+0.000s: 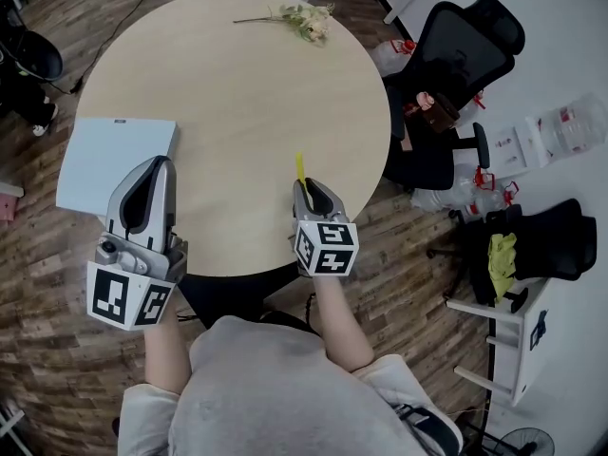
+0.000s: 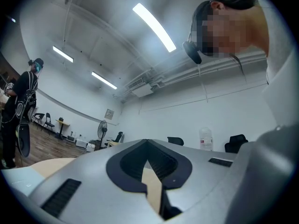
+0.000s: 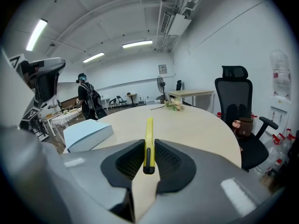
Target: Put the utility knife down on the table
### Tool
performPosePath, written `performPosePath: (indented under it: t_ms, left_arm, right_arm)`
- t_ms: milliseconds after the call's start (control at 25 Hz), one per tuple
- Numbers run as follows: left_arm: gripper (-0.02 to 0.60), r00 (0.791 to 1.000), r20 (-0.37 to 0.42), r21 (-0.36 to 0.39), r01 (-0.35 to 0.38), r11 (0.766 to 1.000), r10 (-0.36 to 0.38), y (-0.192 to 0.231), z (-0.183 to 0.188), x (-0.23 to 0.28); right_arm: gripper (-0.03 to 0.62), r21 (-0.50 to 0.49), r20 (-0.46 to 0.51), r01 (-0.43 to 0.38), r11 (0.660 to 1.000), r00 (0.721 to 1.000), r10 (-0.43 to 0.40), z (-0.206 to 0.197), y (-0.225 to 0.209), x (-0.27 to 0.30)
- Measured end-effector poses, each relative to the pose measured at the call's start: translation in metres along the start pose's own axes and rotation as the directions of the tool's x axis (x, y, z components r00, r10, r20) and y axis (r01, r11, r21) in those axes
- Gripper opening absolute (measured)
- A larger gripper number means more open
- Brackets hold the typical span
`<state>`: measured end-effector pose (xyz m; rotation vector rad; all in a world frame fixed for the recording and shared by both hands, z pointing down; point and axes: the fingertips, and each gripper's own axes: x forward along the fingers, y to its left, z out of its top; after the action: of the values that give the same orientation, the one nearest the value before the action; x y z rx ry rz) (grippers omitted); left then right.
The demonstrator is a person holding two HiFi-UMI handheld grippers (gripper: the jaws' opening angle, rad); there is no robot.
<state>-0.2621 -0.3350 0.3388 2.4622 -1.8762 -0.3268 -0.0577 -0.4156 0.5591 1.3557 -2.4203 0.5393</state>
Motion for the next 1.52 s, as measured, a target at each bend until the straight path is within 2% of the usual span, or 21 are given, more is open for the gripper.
performPosePath:
  t_ms: [680, 1520]
  left_arm:
    - [0.008, 0.998, -0.047, -0.029, -0.038, 0.999, 0.037, 0.025, -0.021, -0.01]
    - [0.008, 0.995, -0.083, -0.036, -0.06, 0.998, 0.056, 0.041, -0.035, -0.016]
  right_arm:
    - [0.075, -0.005, -0.196, 0.007, 1.0, 0.981, -0.008, -0.067, 0.004, 0.043]
    - [0.075, -0.035, -0.328, 0.03, 0.999, 0.944, -0.04, -0.11, -0.001, 0.068]
